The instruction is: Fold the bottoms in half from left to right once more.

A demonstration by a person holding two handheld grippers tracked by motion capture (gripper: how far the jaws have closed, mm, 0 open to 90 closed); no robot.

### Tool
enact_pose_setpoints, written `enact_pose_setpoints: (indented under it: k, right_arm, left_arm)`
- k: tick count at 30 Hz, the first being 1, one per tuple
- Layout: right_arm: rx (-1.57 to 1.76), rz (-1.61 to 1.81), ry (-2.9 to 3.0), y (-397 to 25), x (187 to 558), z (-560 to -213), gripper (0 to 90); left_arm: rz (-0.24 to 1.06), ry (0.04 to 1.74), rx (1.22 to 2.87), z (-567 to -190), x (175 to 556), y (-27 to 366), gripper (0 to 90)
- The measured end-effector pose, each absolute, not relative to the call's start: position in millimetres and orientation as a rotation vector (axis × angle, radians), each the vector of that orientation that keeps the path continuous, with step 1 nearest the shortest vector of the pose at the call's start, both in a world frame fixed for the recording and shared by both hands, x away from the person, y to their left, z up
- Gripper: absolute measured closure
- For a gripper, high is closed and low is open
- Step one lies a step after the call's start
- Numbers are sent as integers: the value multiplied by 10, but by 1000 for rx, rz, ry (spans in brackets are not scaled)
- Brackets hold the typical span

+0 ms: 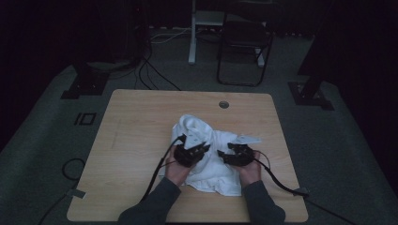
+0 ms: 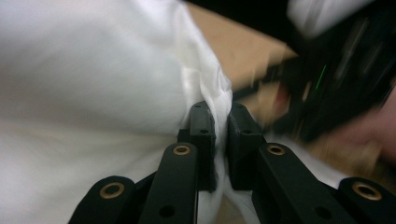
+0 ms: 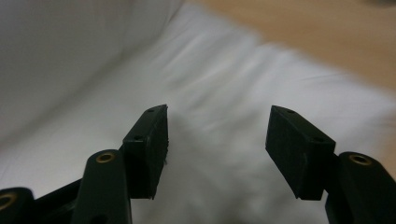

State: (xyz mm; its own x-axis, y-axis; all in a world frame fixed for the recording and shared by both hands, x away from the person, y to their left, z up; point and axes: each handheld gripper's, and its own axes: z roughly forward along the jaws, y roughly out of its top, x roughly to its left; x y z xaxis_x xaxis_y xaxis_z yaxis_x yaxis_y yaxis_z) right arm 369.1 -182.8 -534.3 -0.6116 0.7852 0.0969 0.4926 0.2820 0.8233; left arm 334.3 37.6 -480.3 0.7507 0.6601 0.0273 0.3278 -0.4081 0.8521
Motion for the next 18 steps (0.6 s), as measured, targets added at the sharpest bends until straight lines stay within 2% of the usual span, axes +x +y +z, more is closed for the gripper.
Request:
enact_pose_setpoints:
  k: [3,7,10,12,13,14,15,16,17,18]
  right_arm:
    - [1165,1292,2161,-2062,3649,-5178,367]
    - [1137,1412,2128,-2191,3574,-5044,332]
    - [1058,1440,2187,-2128,3576,-5022,291]
    - [1024,1453,2219,-2045,3622,-5039,306]
    - [1014,1439,2240,-1947,3699,-5054,450]
    - [1014,1439,2240,-1947,3699,-5054,450]
    - [1004,1413,2239,-1912,3728,-5060,573]
    - [1006,1385,2251,-1876,3788,-5074,746]
    - [1085,1357,2235,-1868,3889,-5094,845]
    - [1085,1357,2235,-1868,3889,-5094,845]
  left_arm:
    - [416,732,2109,-5126,3387,111,826]
    - [356,745,2159,-5414,3432,-10,824]
    - [351,745,2139,-5407,3421,15,823]
    - [343,744,2142,-5388,3420,30,821]
    - [330,740,2143,-5379,3414,38,814]
    - [330,740,2143,-5379,3414,38,808]
    - [320,741,2140,-5363,3411,48,808]
    - [302,739,2137,-5336,3409,67,780]
    - [279,746,2119,-5300,3398,88,693]
    - [262,743,2108,-5260,3388,112,693]
